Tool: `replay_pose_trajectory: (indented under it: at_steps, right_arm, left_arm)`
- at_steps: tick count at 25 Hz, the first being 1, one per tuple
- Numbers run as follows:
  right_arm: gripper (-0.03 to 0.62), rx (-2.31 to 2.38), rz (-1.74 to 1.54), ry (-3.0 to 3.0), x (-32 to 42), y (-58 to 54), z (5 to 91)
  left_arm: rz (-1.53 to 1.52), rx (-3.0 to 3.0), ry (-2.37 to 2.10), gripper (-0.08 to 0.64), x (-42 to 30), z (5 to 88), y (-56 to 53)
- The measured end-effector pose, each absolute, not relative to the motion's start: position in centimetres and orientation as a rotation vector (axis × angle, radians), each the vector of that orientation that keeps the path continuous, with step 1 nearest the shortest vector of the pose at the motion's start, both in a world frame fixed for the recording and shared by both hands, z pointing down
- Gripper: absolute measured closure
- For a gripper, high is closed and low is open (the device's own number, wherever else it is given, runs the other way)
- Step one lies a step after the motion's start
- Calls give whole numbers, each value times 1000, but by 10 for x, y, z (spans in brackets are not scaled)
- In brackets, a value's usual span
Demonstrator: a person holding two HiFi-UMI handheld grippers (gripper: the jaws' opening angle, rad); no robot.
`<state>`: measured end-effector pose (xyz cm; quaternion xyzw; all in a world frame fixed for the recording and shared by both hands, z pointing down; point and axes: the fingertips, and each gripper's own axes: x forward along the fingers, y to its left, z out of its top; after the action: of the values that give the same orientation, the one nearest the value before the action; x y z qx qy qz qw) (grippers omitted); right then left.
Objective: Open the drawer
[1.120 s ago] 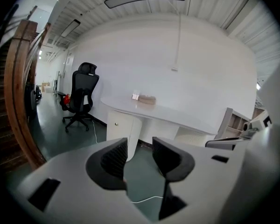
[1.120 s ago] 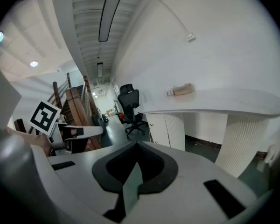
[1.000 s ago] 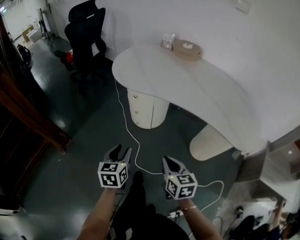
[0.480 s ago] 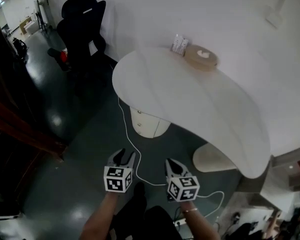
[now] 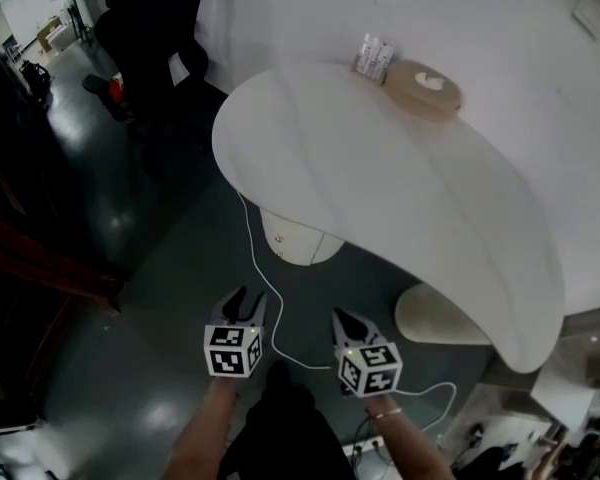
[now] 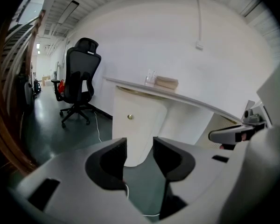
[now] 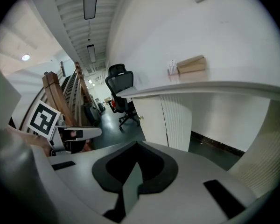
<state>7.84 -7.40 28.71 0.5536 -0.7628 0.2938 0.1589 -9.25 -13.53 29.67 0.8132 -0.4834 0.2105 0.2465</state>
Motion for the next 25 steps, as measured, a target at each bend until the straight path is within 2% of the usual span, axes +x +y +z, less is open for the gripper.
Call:
replay_pose_trajectory:
  at_steps: [25]
  right_arm:
    - [588,1650,791,-2165,113,-146,599]
  left_arm:
    - [647,2300,-1278,405,-55,615,-225]
